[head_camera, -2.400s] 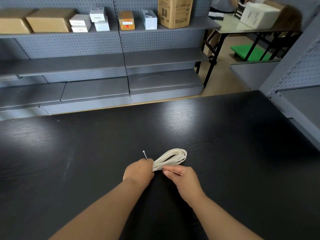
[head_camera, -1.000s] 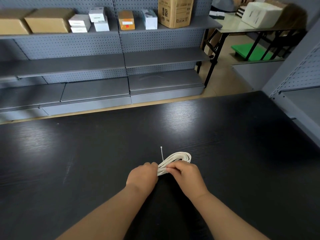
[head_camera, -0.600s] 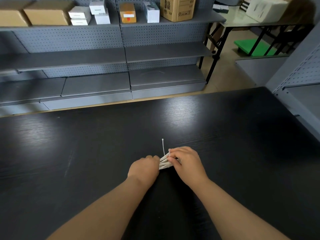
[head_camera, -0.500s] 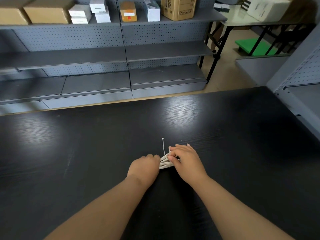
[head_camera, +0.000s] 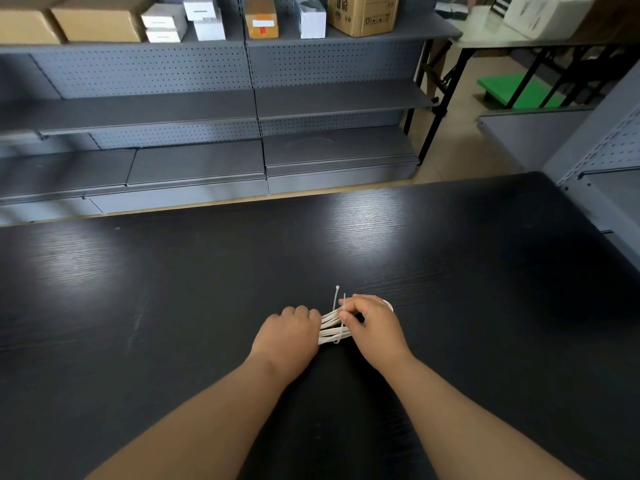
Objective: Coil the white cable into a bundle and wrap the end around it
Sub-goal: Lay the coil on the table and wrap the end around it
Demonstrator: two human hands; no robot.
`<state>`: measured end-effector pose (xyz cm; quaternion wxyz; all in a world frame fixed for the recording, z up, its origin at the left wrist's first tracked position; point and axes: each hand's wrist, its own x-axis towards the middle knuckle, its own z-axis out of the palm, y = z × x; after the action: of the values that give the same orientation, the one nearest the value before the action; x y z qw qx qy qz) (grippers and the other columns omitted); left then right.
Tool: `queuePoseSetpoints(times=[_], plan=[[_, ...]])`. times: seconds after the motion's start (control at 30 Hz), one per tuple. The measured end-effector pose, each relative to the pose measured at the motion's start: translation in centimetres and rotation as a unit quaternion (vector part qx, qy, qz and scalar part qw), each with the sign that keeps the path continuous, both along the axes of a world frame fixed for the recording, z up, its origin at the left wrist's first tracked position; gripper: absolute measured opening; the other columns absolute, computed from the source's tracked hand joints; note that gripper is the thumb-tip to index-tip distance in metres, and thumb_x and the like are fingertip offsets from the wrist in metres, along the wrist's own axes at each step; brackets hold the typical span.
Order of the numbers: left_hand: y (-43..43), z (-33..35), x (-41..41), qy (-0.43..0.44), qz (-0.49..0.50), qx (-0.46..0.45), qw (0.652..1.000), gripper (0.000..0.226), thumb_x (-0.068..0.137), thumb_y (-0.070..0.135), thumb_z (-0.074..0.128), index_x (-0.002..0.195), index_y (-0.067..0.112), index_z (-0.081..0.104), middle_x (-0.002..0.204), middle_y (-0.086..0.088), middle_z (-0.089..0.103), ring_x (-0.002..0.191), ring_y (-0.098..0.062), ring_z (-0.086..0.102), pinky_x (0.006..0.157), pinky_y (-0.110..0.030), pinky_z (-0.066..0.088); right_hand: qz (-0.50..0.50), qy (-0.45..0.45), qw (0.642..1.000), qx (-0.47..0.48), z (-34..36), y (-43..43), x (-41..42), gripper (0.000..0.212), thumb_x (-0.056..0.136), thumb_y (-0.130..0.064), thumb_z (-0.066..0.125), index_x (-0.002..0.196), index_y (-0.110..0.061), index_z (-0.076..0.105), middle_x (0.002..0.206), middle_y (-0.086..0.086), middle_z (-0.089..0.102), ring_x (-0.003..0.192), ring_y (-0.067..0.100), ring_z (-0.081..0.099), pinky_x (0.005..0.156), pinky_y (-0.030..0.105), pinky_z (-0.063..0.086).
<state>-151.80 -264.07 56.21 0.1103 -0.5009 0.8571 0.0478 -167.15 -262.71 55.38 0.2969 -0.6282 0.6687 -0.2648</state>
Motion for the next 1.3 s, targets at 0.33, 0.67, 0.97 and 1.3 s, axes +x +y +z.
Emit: queuePoseSetpoints(times=[0.33,0.67,0.97,1.3], plan=[[1.0,-1.2,0.8,0.006,-0.030,-0.078,0.996,0.059,0.087,0.061,0.043,0.117,0.012,0.052,0.105,-0.005,0.054,0.093,-0.021,0.054,0.075,-0.033,0.046,0.012,0.020,0.999,-0.029,-1.5,0.3,0.1,0.008,0.086,-0.015,0.062,0.078,-0.016,0.065,0.100,-0.007,0.067,0.105,0.011,0.054,0.093,0.029,0.043],[2.4,-2.5,0.6,0.112,0.039,-0.130,0.984,0.066,0.085,0.060,0.025,0.106,0.012,0.066,0.086,0.000,0.063,0.072,-0.018,0.061,0.062,-0.031,0.053,0.022,0.046,0.998,-0.043,-1.9,0.6,0.1,0.007,0.087,-0.016,0.062,0.085,-0.014,0.068,0.108,-0.005,0.067,0.114,0.010,0.049,0.095,0.011,0.021],[1.2,-0.9,-0.7,0.224,0.254,0.005,0.941,0.040,0.096,0.045,0.022,0.106,0.025,0.055,0.106,0.009,0.060,0.099,-0.013,0.052,0.088,-0.029,0.037,0.035,0.048,0.997,-0.055,-1.7,0.6,0.2,0.007,0.086,-0.016,0.063,0.081,-0.014,0.068,0.101,-0.004,0.069,0.106,0.012,0.056,0.099,0.023,0.037],[-1.6,-1.1,-2.3,0.158,0.421,0.104,0.887,0.031,0.090,0.047,0.047,0.093,0.021,0.063,0.089,0.002,0.066,0.096,-0.023,0.058,0.081,-0.034,0.030,0.022,0.035,0.997,-0.067,-1.7,0.7,0.3,0.007,0.084,-0.012,0.065,0.077,-0.014,0.067,0.096,-0.003,0.070,0.102,0.014,0.058,0.098,0.029,0.042]])
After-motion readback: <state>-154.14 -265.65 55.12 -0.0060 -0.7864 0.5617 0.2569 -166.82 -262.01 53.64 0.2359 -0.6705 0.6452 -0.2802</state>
